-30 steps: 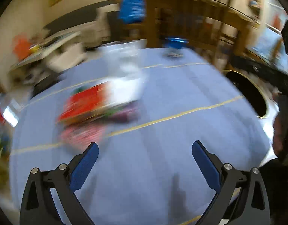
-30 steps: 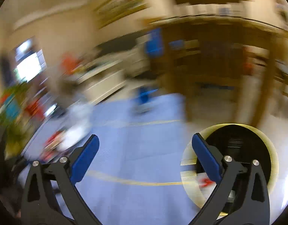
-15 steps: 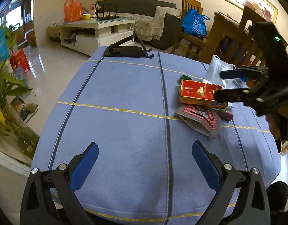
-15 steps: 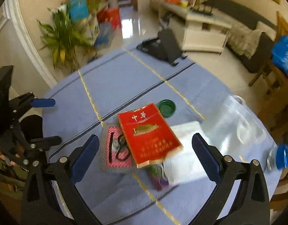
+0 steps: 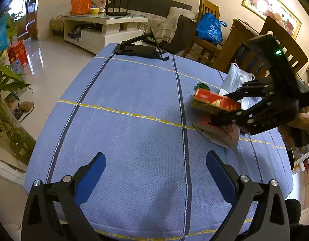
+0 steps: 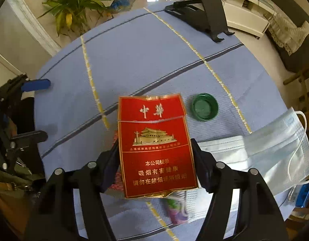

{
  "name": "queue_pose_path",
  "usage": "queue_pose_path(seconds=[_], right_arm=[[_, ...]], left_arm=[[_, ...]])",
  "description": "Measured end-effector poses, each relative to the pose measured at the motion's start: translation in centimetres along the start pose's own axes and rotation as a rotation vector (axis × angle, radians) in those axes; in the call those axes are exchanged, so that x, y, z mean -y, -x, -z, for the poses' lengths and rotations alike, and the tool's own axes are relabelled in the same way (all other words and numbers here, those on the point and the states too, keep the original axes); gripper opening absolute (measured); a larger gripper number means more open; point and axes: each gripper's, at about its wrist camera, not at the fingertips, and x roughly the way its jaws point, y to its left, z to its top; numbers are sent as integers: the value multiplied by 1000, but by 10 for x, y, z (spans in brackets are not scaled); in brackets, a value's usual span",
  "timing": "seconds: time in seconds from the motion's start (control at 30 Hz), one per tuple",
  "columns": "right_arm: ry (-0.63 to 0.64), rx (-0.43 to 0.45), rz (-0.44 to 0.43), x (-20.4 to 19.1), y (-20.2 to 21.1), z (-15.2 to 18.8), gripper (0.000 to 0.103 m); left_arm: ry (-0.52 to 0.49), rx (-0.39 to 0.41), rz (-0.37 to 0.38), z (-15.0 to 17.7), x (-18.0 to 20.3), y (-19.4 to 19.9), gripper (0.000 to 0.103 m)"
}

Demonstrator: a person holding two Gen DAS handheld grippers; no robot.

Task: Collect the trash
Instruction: 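Grasp the red cigarette pack with the right tool while the left tool grasps the pink card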

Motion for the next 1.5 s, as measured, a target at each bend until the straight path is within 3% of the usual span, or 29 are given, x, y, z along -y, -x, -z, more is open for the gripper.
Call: queue_pose_path(seconds=[0.07,0.13,0.23,0.33,0.53,0.7,0.83,0.93,1.0,1.03,1.1,1.2,1.27,1.4,1.43,1.5], right_arm=[[-35,72,-24,-1,17,4,64],[-101,180,-107,4,42,13,64],[-237,356,-257,21,79,43,64],[-384,479,-330,40,96,92,64],[-578,616,-328,81,112,185,64],[-697,756,-365,117,115,246,64],[-744,758,-362,131,111,268,64],[-701,799,-363,129,124,274,64],[-695,821,-358,128,130,277,65],[-698,830,-360,128,133,279,65],[-701,845,-357,131,136,284,65],[-719,872,-353,132,141,293,65],[-734,893,-349,134,145,298,65],[-754,915,-341,138,148,305,65],[-755,918,-343,136,148,304,65],[-752,922,-348,135,149,304,65]], left_arm=[[-9,2,0,0,3,0,96],[-22,2,-4,1,5,-1,96],[-31,-12,2,2,12,-4,96],[-22,-36,39,-1,25,-8,96],[6,-58,90,-12,80,-28,96],[26,-114,-1,-19,119,-66,96],[4,-101,-189,-28,133,-82,96],[-15,-93,-277,-31,133,-88,91],[-15,-74,-293,-30,132,-85,76],[-22,-66,-294,-30,131,-83,71],[-6,-53,-294,-31,124,-78,46],[59,-64,-228,-33,104,-67,29],[79,-72,-186,-27,92,-58,25],[36,-90,-174,-15,92,-50,19],[43,-97,-141,-14,92,-49,19],[89,-115,-76,-16,91,-50,29]])
